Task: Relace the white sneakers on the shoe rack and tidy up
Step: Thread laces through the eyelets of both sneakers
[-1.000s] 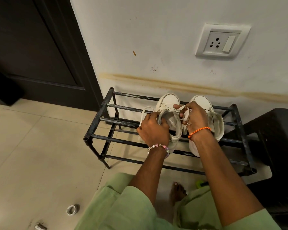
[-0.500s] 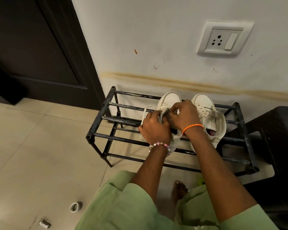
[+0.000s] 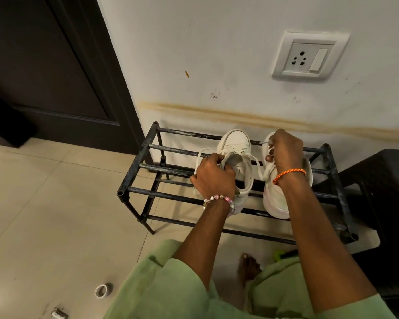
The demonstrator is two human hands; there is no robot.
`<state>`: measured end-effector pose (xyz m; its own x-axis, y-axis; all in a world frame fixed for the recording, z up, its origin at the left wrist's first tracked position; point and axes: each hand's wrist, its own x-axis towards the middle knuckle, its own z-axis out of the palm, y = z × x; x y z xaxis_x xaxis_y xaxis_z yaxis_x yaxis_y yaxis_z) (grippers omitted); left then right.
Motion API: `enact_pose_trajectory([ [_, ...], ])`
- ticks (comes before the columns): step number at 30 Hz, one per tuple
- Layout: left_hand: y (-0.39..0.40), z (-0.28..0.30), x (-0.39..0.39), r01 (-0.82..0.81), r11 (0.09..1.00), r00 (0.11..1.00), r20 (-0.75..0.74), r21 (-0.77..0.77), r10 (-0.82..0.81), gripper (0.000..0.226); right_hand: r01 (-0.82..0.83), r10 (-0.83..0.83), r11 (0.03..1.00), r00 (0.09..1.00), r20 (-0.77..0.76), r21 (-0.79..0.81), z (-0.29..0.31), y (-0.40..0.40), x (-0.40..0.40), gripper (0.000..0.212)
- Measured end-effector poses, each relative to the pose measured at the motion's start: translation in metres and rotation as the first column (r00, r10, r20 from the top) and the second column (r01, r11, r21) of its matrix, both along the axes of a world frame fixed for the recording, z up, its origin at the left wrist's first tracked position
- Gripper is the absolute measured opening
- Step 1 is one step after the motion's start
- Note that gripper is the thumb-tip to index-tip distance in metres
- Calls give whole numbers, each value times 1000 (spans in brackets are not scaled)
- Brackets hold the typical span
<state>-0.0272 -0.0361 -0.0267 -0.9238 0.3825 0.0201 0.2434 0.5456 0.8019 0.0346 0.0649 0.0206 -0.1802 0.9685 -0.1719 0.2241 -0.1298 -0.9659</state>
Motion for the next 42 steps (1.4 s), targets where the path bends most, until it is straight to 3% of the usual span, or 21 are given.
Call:
enact_pose_trajectory([
  [3, 2, 16, -17, 149, 982, 982, 132, -119, -133, 28, -97, 84, 987, 991, 105, 125, -6, 3, 3, 25],
  [6, 9, 26, -30, 380, 905, 925, 56, -192, -376, 58, -256, 191, 939, 944, 270, 231, -11, 4, 2, 28],
  [9, 19, 31, -37, 544, 794, 817, -48, -271, -575, 49, -338, 188, 883, 890, 416, 325, -11, -1, 1, 20],
  [11, 24, 29, -41, 589, 740, 773, -40, -325, -633, 38, -415, 247, 871, 832, 497, 262, -9, -4, 0, 12],
  [14, 26, 22, -41, 552, 751, 771, -122, -363, -626, 33, -511, 366, 848, 756, 543, 139, -16, -10, -2, 19],
  [18, 30, 15, -40, 500, 776, 755, -245, -384, -608, 26, -421, 266, 890, 790, 552, 175, -19, -12, -4, 10],
  [20, 33, 12, -37, 482, 778, 737, -294, -403, -609, 25, -375, 277, 922, 811, 516, 95, -18, -5, -4, 6],
  [22, 34, 9, -34, 468, 780, 718, -335, -416, -610, 25, -316, 284, 949, 852, 439, 1, -17, 1, -2, 18],
  [26, 38, 6, -36, 416, 791, 679, -427, -448, -598, 24, -302, 321, 947, 874, 366, -108, -14, 4, -1, 15],
  [31, 39, 4, -38, 416, 831, 721, -423, -369, -549, 24, -287, 324, 944, 893, 311, -162, -13, 6, -1, 15],
  [34, 36, 2, -40, 401, 899, 847, -302, -176, -437, 17, -276, 322, 942, 904, 282, -189, -13, 6, 0, 16],
  [37, 36, 6, -42, 259, 939, 955, 89, 227, -285, 5, -275, 326, 937, 909, 259, -215, -13, 6, 0, 11],
  [39, 37, 9, -46, 1, 918, 865, 460, 396, -199, 5, -280, 334, 933, 907, 254, -227, -12, 7, 0, 11],
  [41, 40, 8, -56, -237, 892, 627, 762, 385, -162, 0, -285, 344, 925, 910, 234, -250, -12, 8, 0, 12],
  [42, 40, 8, -60, -285, 894, 528, 835, 346, -155, 5, -288, 348, 922, 911, 224, -261, -12, 8, 0, 13],
])
